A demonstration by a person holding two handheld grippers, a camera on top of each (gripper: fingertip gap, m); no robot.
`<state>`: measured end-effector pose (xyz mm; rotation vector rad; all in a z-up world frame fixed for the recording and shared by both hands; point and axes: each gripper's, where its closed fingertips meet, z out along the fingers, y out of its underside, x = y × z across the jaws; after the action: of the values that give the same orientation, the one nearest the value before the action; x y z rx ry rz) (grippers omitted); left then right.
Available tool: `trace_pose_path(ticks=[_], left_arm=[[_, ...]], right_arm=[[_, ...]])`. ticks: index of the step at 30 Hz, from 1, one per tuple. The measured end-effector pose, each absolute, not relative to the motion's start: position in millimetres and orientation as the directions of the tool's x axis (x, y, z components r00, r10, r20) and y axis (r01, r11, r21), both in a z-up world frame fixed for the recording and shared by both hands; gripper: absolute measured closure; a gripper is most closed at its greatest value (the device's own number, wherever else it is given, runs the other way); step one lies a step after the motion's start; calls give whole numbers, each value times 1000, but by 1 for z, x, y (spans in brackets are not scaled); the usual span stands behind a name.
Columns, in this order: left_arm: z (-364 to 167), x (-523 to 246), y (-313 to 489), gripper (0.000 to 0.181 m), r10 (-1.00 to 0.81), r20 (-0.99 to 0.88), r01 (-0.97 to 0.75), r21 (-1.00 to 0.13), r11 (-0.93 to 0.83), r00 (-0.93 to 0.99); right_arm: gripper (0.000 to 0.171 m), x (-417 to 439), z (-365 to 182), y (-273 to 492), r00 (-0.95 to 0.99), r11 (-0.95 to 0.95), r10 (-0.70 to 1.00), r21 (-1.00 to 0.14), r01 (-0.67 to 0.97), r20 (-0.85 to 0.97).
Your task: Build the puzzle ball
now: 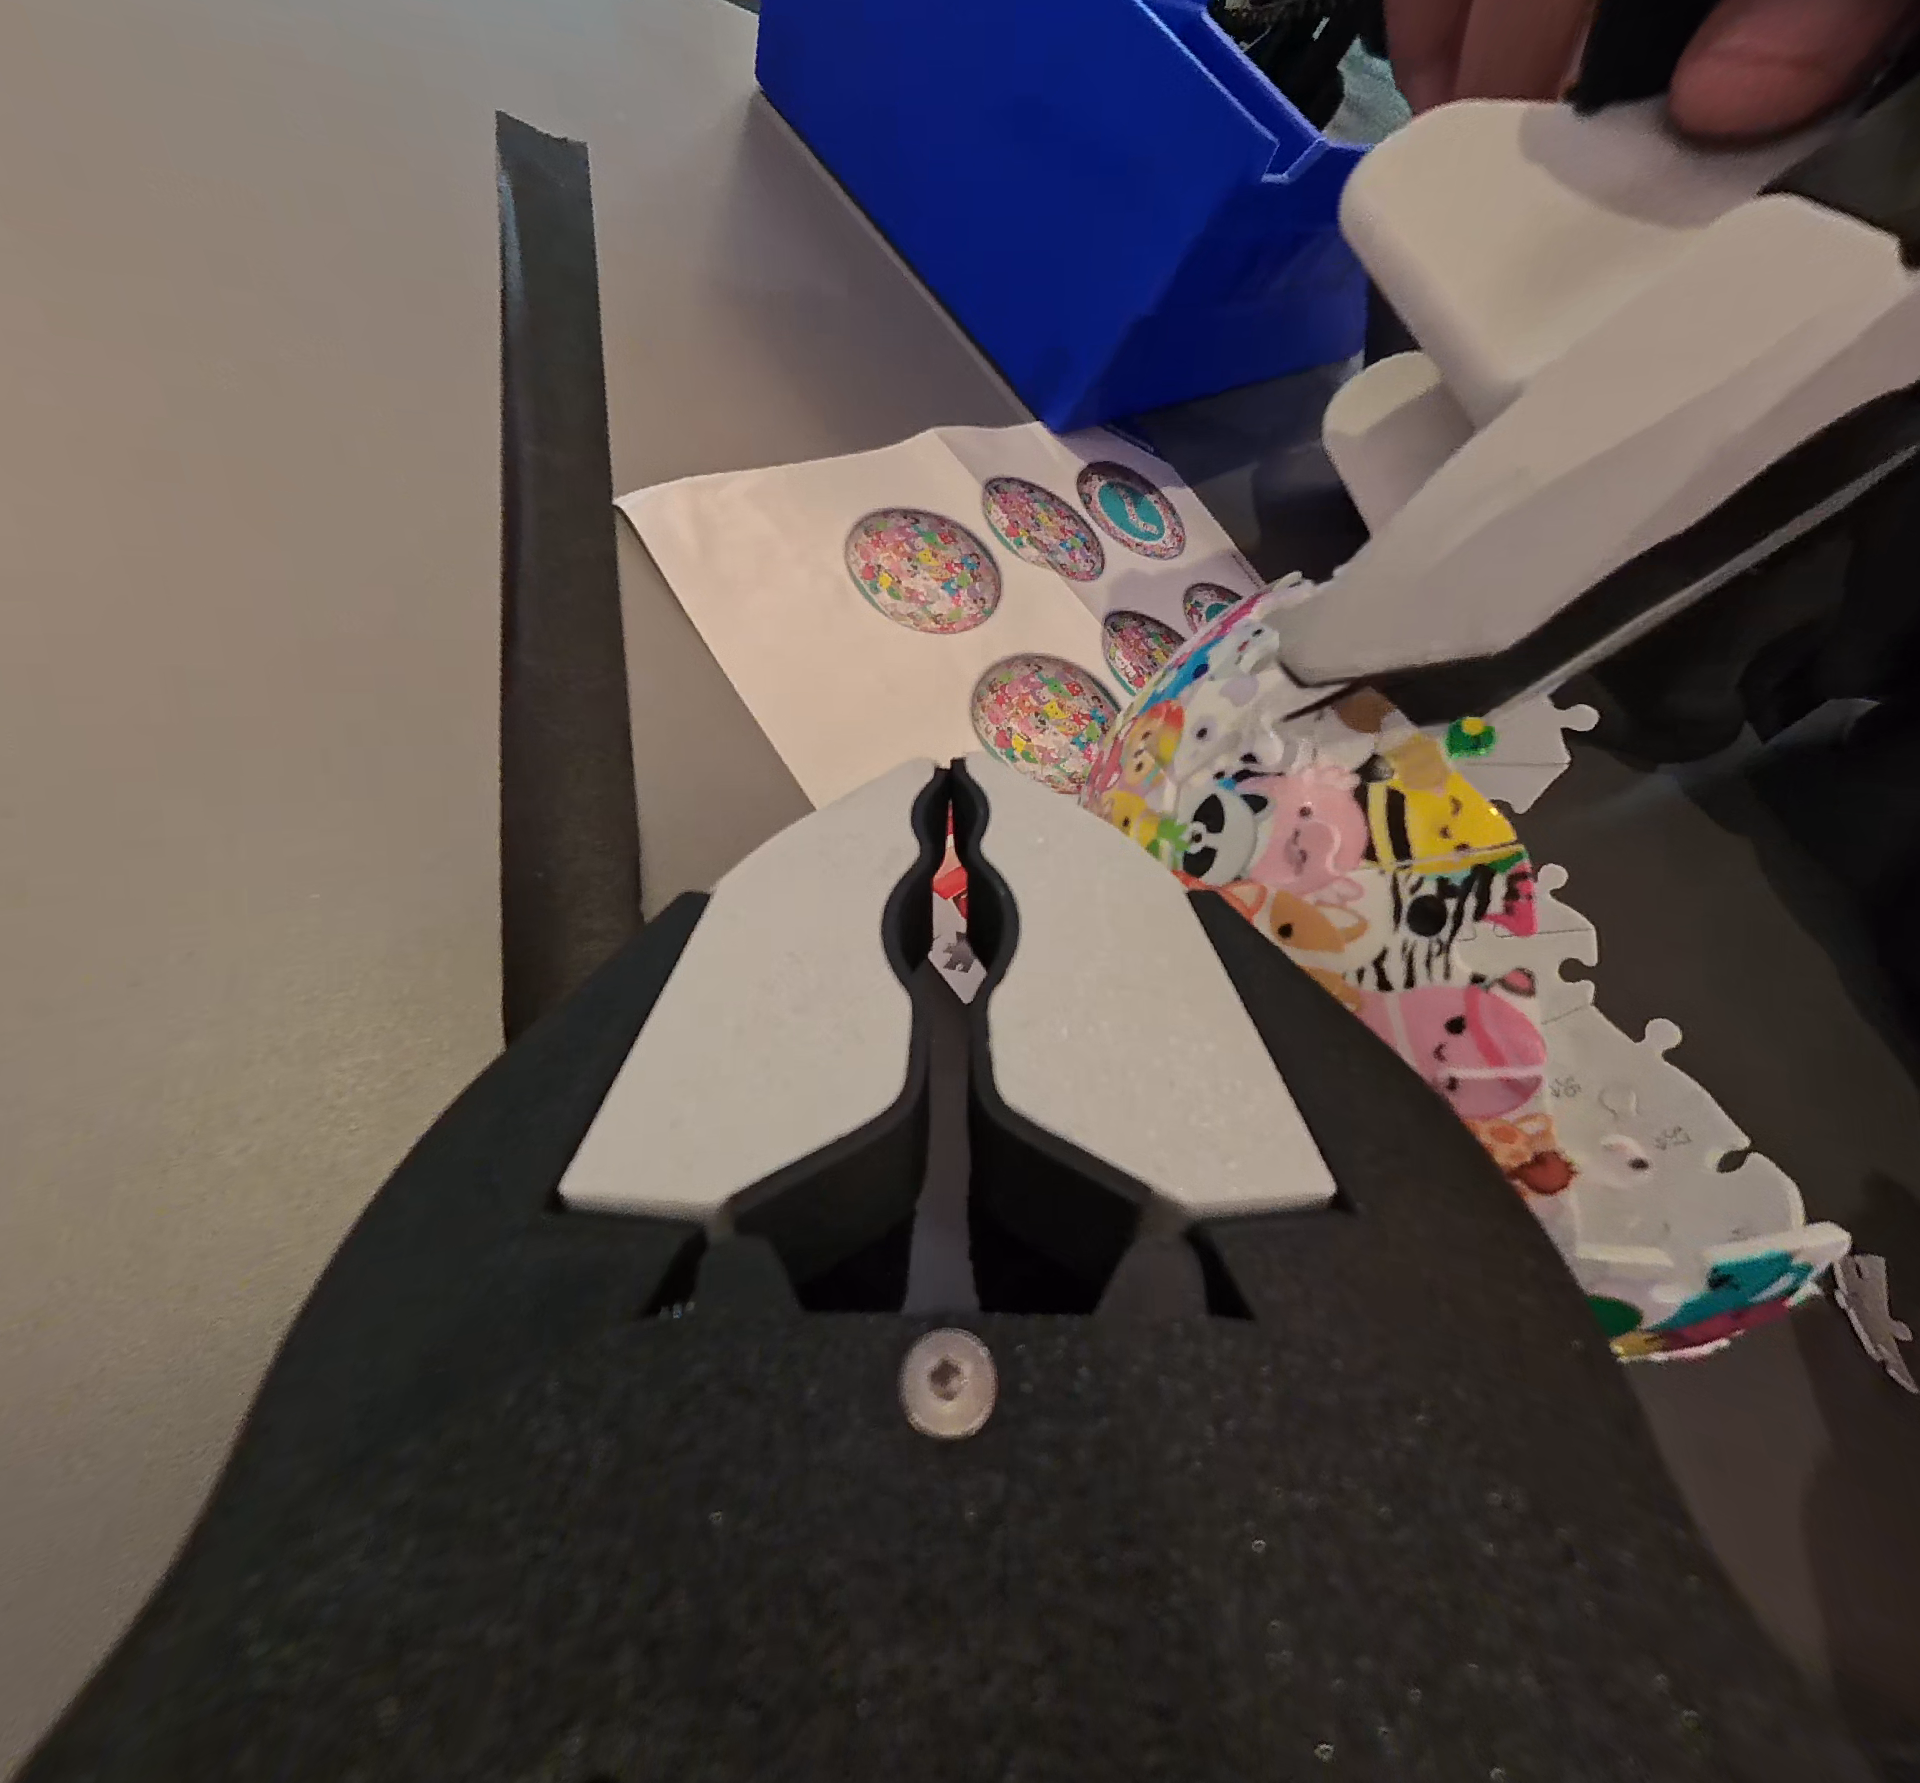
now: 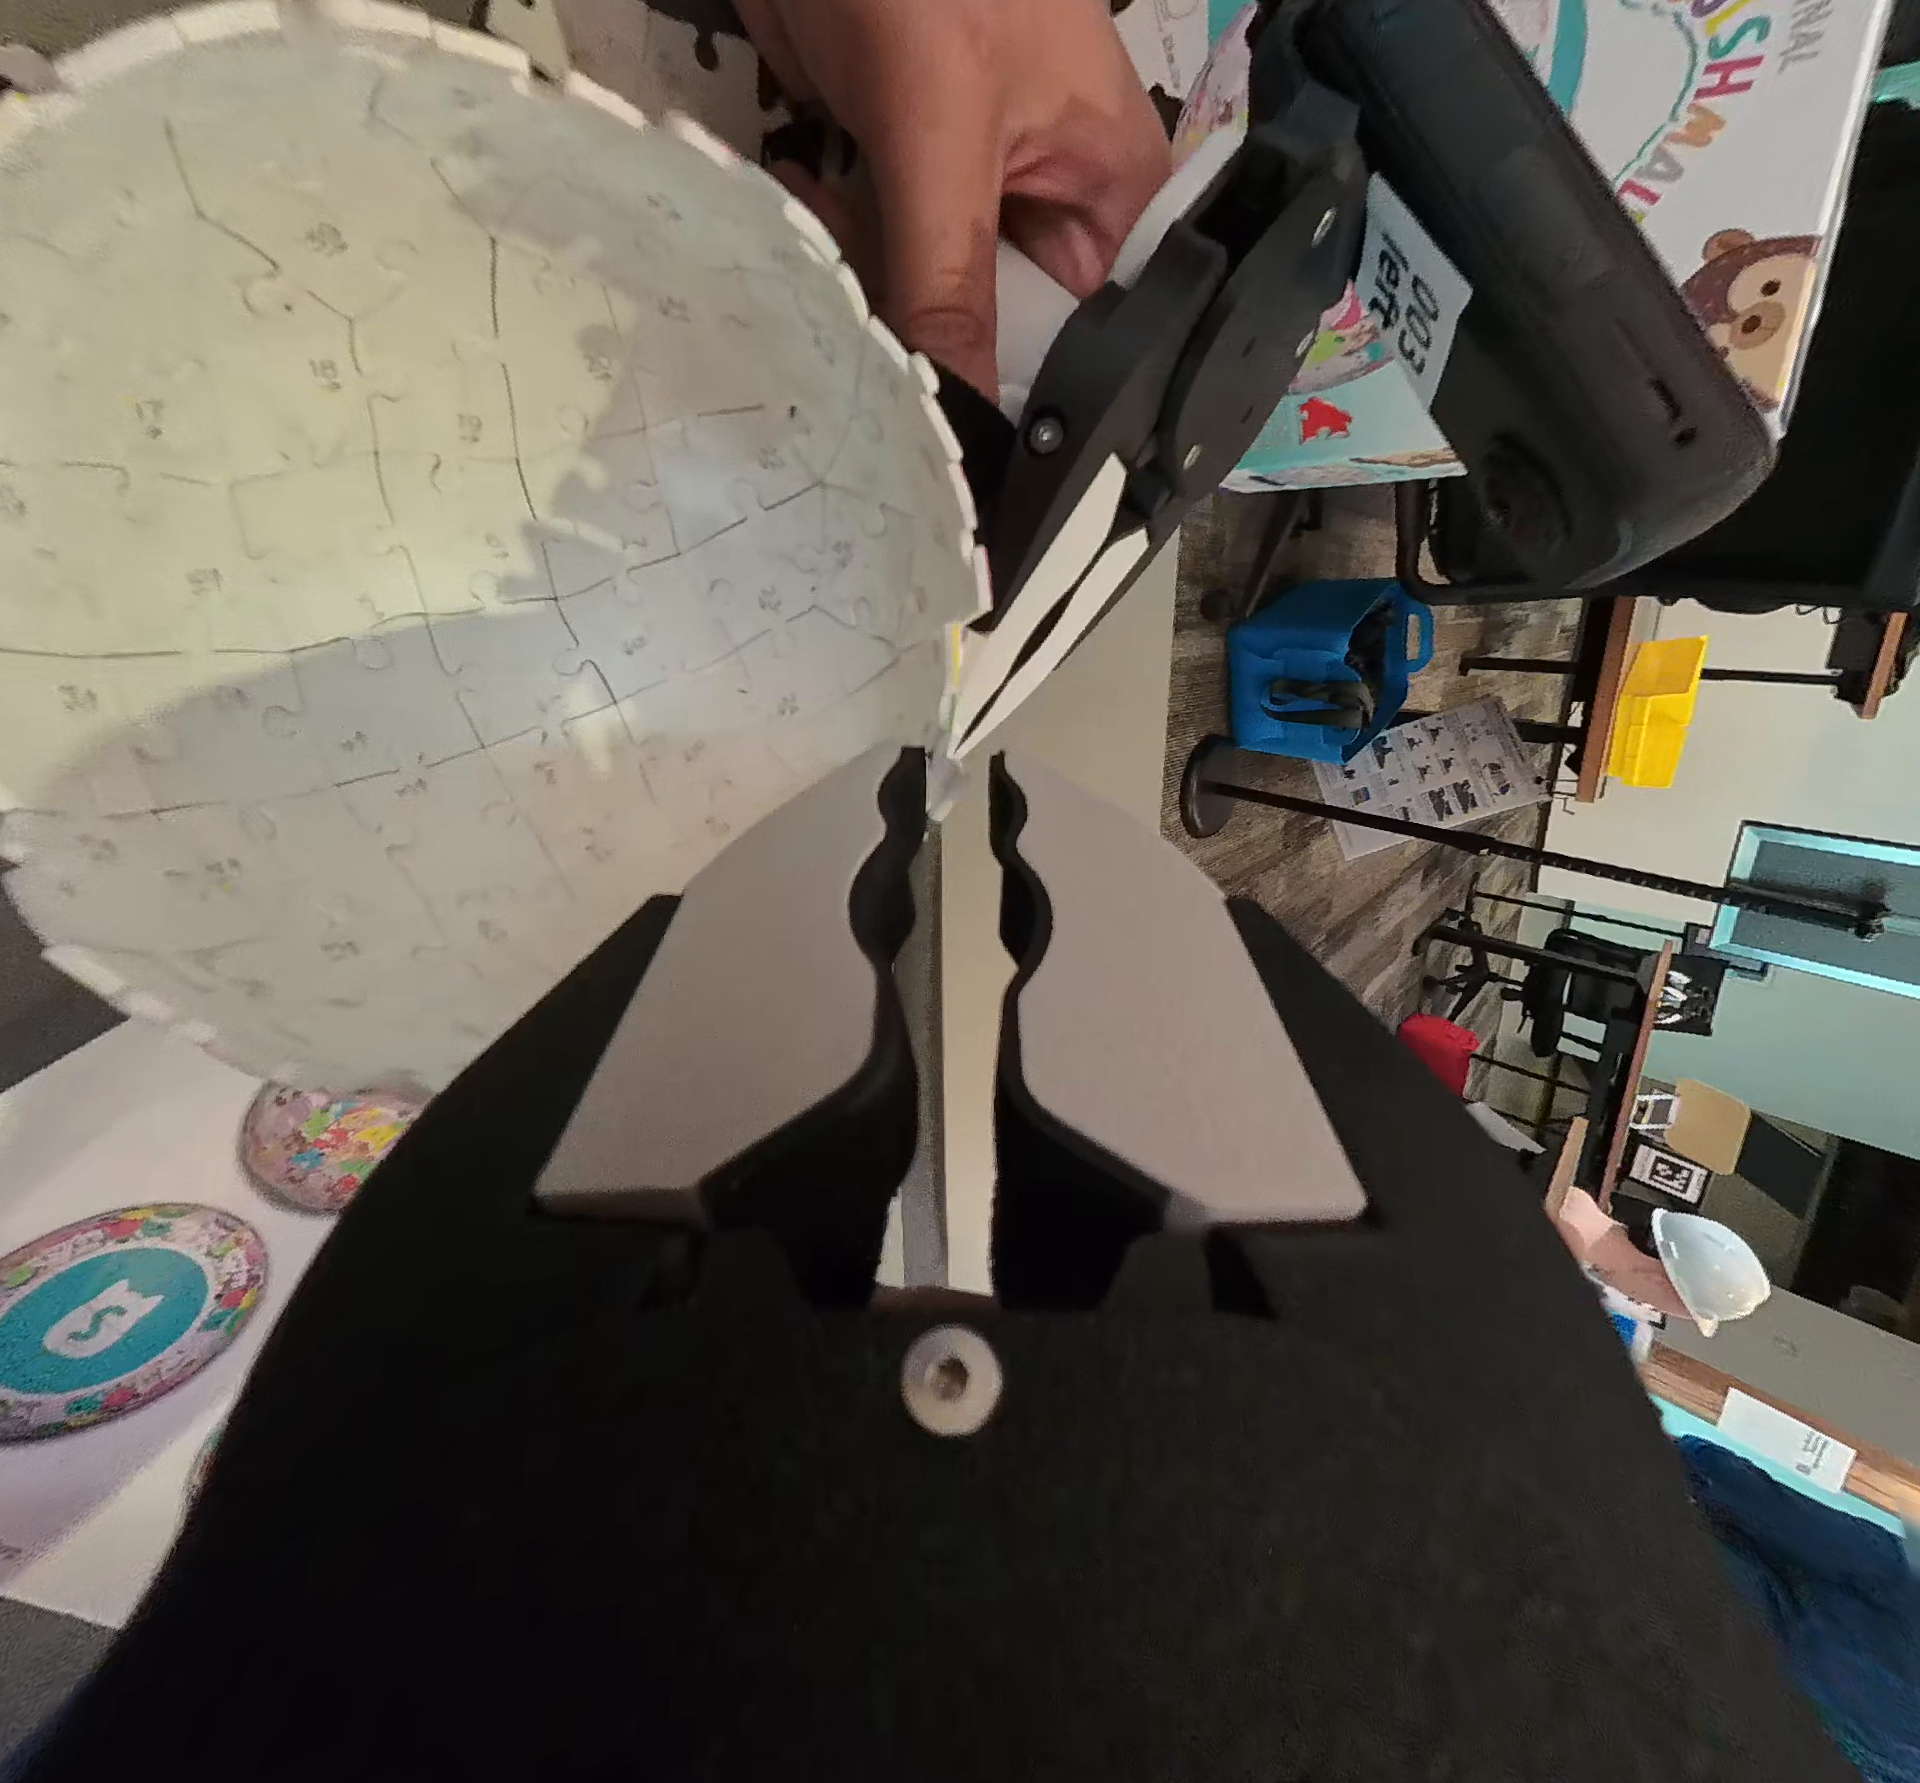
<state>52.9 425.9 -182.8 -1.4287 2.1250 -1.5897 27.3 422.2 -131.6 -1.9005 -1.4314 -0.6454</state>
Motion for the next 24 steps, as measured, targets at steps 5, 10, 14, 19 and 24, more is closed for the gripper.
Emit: trace_pose_path(ticks=[5, 10, 14, 19, 24], left_arm=[[-183, 53, 426, 181, -733, 408, -599, -801, -1, -545], [-183, 53, 425, 181, -733, 406, -599, -801, 3, -546], [-184, 53, 425, 181, -736, 402, -599, -801, 6, -545], [-184, 54, 426, 181, -739, 403, -600, -800, 1, -540], [-183, 54, 426, 181, -738, 406, -601, -799, -2, -538]], right_arm=[[164, 27, -134, 423, 298, -191, 639, -228, 955, 709], [165, 27, -134, 424, 309, -200, 636, -236, 951, 707], [166, 26, -134, 425, 322, -221, 635, -235, 947, 702], [168, 26, -134, 425, 356, -255, 639, -249, 934, 682], [167, 26, -134, 425, 328, -233, 631, -232, 944, 703]])
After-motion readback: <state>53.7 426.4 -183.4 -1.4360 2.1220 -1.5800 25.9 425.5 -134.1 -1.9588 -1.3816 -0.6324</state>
